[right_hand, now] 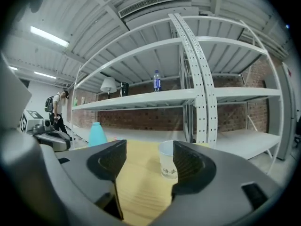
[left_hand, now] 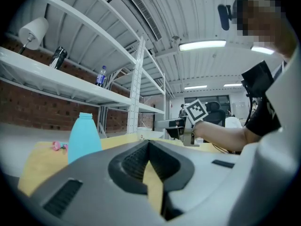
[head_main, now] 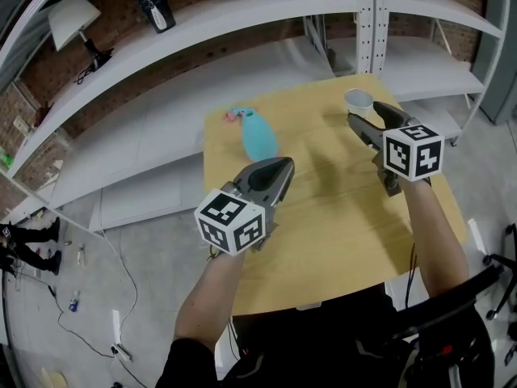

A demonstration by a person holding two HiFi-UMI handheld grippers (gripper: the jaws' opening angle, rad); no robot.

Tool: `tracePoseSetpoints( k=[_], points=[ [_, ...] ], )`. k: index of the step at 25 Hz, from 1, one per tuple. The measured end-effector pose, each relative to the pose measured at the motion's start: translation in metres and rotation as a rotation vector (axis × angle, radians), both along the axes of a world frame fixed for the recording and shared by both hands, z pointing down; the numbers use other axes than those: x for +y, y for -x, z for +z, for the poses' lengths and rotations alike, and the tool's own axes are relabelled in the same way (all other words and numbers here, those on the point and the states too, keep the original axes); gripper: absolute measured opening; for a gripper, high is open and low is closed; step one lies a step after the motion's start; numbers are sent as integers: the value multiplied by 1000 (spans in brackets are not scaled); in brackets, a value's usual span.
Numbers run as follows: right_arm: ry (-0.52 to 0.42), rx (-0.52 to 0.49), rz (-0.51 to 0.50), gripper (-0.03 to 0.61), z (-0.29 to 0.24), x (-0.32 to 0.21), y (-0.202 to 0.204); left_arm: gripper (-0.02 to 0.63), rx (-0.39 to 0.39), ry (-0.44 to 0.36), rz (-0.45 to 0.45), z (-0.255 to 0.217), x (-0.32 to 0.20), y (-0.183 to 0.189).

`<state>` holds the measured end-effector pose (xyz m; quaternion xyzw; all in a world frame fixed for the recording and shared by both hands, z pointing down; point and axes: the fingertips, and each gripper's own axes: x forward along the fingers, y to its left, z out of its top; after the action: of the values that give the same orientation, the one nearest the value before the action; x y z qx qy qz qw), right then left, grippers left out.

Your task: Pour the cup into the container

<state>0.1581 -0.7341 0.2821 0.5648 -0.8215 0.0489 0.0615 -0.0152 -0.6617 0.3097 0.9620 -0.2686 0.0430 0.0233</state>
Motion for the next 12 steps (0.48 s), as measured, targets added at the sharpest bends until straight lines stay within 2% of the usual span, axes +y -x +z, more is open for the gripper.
tracePoseSetpoints(
  k=[6,12],
  points=[
    [74,7,76,322,35,-26,-27,-8,-16,12,18,15,-5,1],
    [116,48,85,331,55,-52,-34,-8,-34,27,44,27,-6,-5]
  ],
)
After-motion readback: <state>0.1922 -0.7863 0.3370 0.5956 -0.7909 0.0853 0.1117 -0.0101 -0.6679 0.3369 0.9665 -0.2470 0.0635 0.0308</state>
